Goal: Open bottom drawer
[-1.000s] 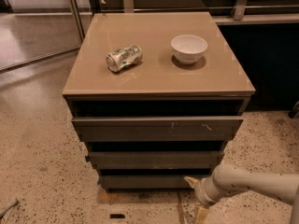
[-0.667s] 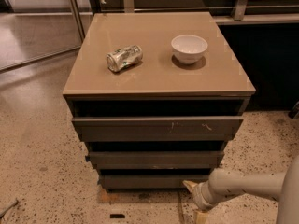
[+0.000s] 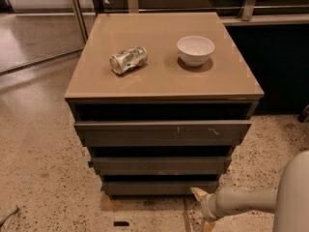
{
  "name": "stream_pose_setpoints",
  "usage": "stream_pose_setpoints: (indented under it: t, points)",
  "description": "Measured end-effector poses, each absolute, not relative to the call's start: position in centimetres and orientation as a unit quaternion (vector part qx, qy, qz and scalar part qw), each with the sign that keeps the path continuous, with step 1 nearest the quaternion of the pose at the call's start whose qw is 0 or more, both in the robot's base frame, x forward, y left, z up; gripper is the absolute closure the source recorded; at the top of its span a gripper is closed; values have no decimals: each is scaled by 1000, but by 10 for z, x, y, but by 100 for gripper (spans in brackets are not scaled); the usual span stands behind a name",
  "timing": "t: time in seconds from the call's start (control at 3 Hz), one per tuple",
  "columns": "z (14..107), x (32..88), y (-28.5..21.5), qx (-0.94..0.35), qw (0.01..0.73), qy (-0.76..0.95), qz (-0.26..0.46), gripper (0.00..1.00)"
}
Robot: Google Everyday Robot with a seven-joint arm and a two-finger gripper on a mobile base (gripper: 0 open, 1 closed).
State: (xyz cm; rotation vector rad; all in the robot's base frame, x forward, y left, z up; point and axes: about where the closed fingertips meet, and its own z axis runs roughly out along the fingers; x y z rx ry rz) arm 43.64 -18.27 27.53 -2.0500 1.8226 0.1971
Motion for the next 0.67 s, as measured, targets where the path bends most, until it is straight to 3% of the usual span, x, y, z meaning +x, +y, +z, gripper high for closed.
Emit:
stream_pose_setpoints:
  t: [0.67]
  points:
    - [253, 471, -186, -718, 257, 644, 60, 0]
